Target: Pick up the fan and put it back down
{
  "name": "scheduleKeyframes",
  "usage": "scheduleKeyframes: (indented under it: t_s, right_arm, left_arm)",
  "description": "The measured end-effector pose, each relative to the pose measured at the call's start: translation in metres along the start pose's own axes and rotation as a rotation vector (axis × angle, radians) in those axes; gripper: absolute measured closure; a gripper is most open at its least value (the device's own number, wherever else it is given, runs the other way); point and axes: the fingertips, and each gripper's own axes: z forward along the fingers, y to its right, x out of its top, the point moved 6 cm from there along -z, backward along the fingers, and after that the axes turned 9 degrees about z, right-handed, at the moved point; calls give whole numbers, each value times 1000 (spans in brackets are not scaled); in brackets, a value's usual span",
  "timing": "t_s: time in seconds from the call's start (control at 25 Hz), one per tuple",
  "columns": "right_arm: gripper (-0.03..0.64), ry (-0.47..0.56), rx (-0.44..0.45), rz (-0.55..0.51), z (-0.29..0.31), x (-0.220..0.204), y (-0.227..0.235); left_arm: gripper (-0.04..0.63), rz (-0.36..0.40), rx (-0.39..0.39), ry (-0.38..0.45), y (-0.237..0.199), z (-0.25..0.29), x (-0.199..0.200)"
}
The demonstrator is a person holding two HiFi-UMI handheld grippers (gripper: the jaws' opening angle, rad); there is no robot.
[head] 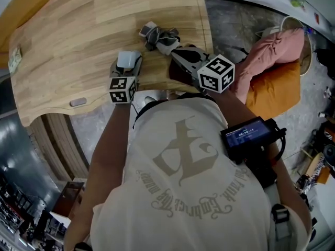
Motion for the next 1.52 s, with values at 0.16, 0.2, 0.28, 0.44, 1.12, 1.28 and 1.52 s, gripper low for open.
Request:
scheduleKeyframes:
  t_s: [0.16,0.2,0.28,0.44,1.12,1.28,1.52]
  right_arm:
    - [603,9,15,-2,4,1,-4]
    - [603,10,16,-1,3,1,-4]
    - [603,14,18,-2,1,2,-6]
    - [603,20,32,-10,4,1,-11]
    - [603,85,186,-176,41,-1,-109]
    - [603,74,197,-169,38,-17,-123]
    - [603,50,175,-165,36,-31,-129]
  left_arm:
    - [357,-5,27,-3,-4,-15,-4]
    - [357,-6,33,1,-3,-20,-5]
    - [357,-6,43,12,0,-29,-4]
    - [359,-18,66,24,0,-49,-6]
    - [584,-55,114,152,5,-185,-14]
    - [584,-81,58,202,17,-207,-13]
    - [584,-101,38,223,20,-226,-16]
